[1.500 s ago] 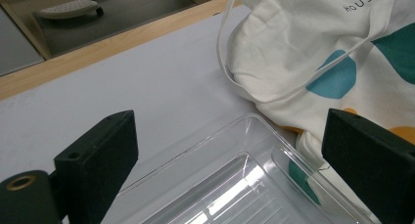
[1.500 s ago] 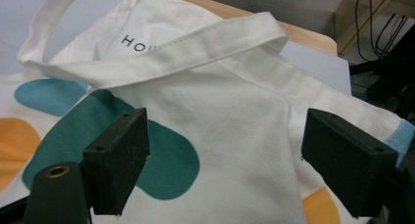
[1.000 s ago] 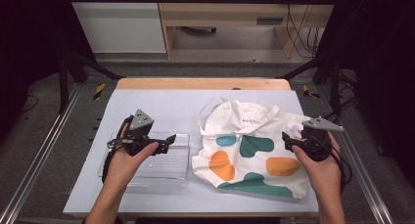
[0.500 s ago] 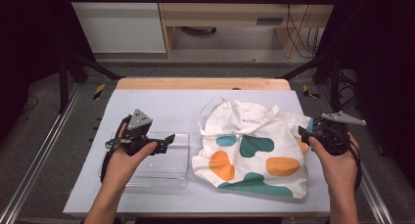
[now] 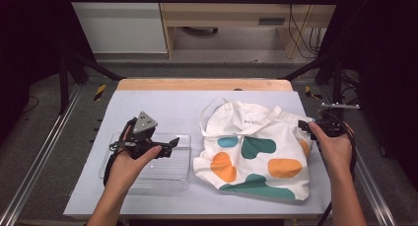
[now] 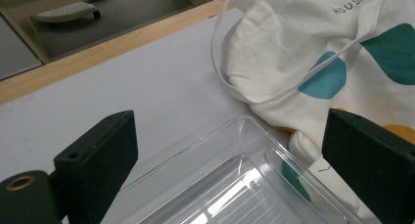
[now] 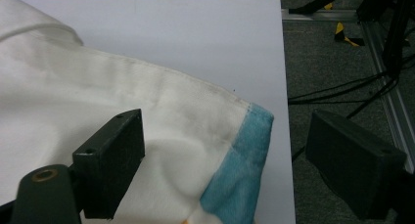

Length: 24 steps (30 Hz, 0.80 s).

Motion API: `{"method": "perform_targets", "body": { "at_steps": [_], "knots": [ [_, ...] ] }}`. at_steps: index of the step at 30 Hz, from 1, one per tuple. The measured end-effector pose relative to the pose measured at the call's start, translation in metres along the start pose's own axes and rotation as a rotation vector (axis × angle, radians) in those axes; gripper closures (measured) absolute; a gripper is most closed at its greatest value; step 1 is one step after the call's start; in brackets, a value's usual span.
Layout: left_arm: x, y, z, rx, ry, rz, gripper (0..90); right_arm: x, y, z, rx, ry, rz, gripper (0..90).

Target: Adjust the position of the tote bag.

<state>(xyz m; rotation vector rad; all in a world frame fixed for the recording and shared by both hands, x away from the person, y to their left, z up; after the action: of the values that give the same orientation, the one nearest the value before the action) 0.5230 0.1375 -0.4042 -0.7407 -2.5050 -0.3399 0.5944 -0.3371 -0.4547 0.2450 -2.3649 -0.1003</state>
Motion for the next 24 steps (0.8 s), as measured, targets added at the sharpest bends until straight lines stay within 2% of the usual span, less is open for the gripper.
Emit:
{"method": "perform_targets", "body": {
  "at_steps": [3,4,7,8,9,10,11,12,13,14,17,18,20,21,22,23,24],
  "knots": [
    [-0.001,-0.002,0.000,-0.005,0.001,0.002,6.7,-0.007,0.000,-0.002,-0.011,0.000,-0.013,14.4],
    [-0.002,-0.003,0.000,-0.009,0.003,0.005,6.7,-0.013,-0.001,-0.003,-0.019,-0.003,-0.003,15.4],
    [-0.003,-0.006,0.000,-0.014,0.003,0.009,6.7,-0.021,0.000,-0.002,-0.035,0.006,-0.016,23.8],
    [-0.003,-0.006,0.000,-0.014,0.003,0.009,6.7,-0.023,0.002,-0.001,-0.029,0.005,-0.021,23.8],
    [-0.003,-0.007,-0.001,-0.021,0.003,0.010,6.7,-0.024,0.006,0.001,-0.031,0.002,-0.023,35.3],
    [-0.003,-0.007,-0.001,-0.021,0.003,0.010,6.7,-0.024,0.006,0.001,-0.031,0.002,-0.023,35.3],
    [-0.003,-0.009,-0.002,-0.015,0.001,0.008,6.7,-0.022,0.009,0.002,-0.004,-0.021,-0.020,50.8],
    [-0.003,-0.009,-0.002,-0.015,0.001,0.008,6.8,-0.022,0.009,0.002,-0.004,-0.021,-0.020,50.8],
    [-0.004,-0.011,-0.003,-0.024,0.001,0.010,6.8,-0.020,0.012,0.003,-0.002,-0.024,-0.022,56.2],
    [-0.006,-0.015,-0.004,-0.031,0.006,0.015,6.7,-0.013,0.019,0.003,0.031,-0.059,-0.041,73.2],
    [-0.010,-0.020,-0.005,-0.042,0.015,0.019,6.8,-0.007,0.027,0.005,0.054,-0.073,-0.073,77.4],
    [-0.013,-0.022,-0.006,-0.051,0.020,0.021,6.9,0.002,0.039,0.007,0.104,-0.091,-0.088,78.3],
    [-0.018,-0.027,-0.009,-0.067,0.026,0.024,7.0,0.006,0.044,0.007,0.112,-0.108,-0.106,78.5],
    [-0.022,-0.030,-0.013,-0.084,0.030,0.026,7.0,0.012,0.051,0.007,0.130,-0.123,-0.125,78.7],
    [-0.025,-0.034,-0.017,-0.079,0.024,0.027,7.1,0.020,0.058,0.007,0.153,-0.145,-0.137,78.8],
    [-0.028,-0.037,-0.020,-0.082,0.025,0.033,8.1,0.032,0.073,0.009,0.192,-0.178,-0.177,79.0],
    [-0.034,-0.045,-0.025,-0.096,0.025,0.042,8.2,0.038,0.079,0.010,0.213,-0.191,-0.186,79.0]
  ]
}}
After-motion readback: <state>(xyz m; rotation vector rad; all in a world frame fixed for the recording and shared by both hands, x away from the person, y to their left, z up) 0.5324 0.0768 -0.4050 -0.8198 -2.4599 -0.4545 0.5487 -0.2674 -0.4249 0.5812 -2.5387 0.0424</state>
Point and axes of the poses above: each handheld gripper's, and its own axes: x roughly backward along the jaws, z roughly out of its underside, y roughly to its left, the point moved 9 cm from there along -x, roughly forward along the jaws, and after that the axes turned 5 degrees about -z, right-handed, at the moved point
